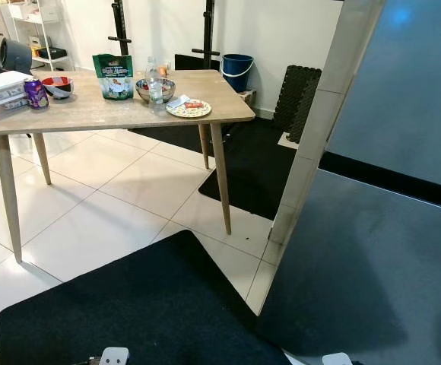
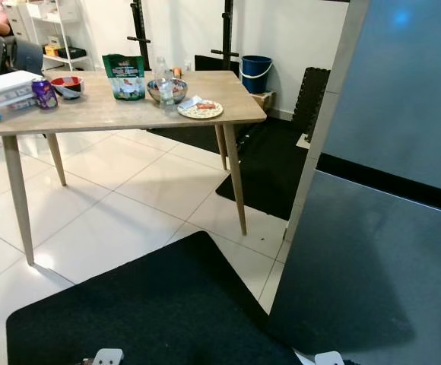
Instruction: Restocking fridge
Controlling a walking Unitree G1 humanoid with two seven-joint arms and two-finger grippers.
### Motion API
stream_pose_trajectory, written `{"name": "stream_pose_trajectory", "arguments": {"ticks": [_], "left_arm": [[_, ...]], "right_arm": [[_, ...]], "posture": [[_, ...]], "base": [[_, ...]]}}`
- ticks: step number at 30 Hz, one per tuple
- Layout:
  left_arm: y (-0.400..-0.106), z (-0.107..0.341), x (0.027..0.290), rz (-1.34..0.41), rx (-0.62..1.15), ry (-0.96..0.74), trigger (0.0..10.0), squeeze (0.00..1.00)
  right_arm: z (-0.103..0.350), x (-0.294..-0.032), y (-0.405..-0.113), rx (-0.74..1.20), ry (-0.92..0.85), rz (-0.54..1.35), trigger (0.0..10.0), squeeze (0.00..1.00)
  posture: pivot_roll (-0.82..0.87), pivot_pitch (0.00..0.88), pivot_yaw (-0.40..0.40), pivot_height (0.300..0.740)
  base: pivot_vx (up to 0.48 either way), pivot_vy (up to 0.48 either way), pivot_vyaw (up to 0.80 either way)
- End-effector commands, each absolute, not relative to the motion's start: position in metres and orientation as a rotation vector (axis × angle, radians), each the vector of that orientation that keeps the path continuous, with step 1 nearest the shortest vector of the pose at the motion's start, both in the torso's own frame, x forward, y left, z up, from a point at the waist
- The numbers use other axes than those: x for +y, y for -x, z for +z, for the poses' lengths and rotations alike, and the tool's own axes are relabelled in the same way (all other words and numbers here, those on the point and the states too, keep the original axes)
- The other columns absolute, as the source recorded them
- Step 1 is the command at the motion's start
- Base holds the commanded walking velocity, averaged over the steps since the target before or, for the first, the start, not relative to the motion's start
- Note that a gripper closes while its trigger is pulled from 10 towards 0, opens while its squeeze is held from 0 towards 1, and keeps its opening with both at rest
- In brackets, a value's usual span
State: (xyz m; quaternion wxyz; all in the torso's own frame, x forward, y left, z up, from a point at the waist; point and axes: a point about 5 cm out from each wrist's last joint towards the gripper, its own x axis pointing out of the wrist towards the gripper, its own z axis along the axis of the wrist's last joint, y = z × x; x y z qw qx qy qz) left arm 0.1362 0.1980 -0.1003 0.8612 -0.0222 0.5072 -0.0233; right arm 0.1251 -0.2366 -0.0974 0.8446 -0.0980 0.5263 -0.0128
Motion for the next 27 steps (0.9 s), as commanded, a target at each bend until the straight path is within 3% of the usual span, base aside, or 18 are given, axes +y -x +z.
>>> {"name": "stream_pose_trajectory", "arguments": {"ticks": [1,17,18,27], "left_arm": [[-0.133,-0.101,0.201,-0.055,1.074,0.034,10.0,0.0],[-0.159,-0.093,0.19,-0.102,1.012,0.018,10.0,0.0],[-0.161,-0.092,0.191,-0.101,1.007,0.02,10.0,0.0],[-0.165,-0.092,0.175,-0.1,0.996,0.066,10.0,0.0]], "right_arm": [[-0.098,-0.238,-0.121,1.129,0.216,-0.021,10.0,0.0],[-0.092,-0.246,-0.134,1.111,0.288,0.016,10.0,0.0],[-0.091,-0.248,-0.137,1.102,0.284,0.007,10.0,0.0],[-0.089,-0.243,-0.146,1.083,0.266,0.015,10.0,0.0]], "posture": [[0.06,0.0,-0.08,0.74],[0.09,0.0,-0.101,0.74],[0.09,0.0,-0.131,0.74],[0.08,0.0,-0.106,0.74]], "base": [[0.0,0.0,0.0],[0.0,0.0,0.0],[0.0,0.0,0.0],[0.0,0.0,0.0]]}}
